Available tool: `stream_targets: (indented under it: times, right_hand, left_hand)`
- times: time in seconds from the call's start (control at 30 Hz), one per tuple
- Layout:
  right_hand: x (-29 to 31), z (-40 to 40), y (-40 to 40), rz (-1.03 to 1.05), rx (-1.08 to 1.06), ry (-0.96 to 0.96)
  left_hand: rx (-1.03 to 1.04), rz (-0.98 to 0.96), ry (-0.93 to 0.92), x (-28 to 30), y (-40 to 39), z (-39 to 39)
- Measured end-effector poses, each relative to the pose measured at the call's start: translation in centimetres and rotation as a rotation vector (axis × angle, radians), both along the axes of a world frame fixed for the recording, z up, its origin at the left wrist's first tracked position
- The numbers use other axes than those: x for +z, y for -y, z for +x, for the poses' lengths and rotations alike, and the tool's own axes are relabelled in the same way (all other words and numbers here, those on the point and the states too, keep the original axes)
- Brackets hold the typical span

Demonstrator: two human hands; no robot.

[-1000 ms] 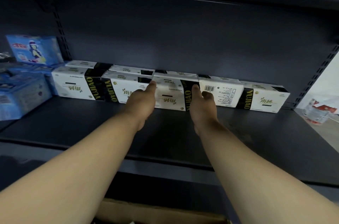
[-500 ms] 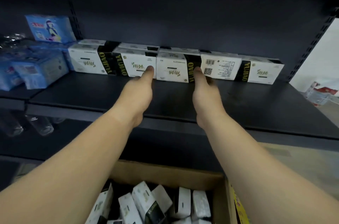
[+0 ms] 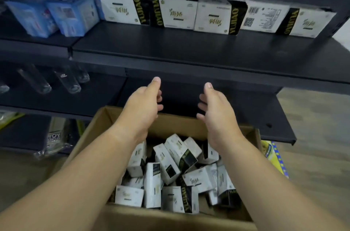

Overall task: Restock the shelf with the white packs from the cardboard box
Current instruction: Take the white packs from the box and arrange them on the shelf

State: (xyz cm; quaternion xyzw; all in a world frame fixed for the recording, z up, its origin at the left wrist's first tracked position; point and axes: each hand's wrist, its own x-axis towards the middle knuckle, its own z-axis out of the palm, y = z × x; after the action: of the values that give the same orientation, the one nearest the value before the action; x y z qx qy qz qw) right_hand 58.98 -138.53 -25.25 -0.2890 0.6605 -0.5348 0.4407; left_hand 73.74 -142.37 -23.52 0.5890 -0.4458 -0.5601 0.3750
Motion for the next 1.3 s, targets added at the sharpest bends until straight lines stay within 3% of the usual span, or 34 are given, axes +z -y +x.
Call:
stream_targets:
  times: [0.7,0.93,1.3]
  right_hand:
    - [-11.0,4.6,1.3,0.393,0.215,0.085]
    - [-13.7,9.3,3.4,0.444,0.333,0.089]
    - [-19.1,17.4,7.5,0.637,0.294,0.152]
  left_hand:
    - [0.265,0.316,0.111,-11.2,-0.6,4.1]
    - [0.277,0.398,0.081,-13.9,0.4,6.3]
    - [0.209,0.58,0.145,-20.9,4.3,12.8]
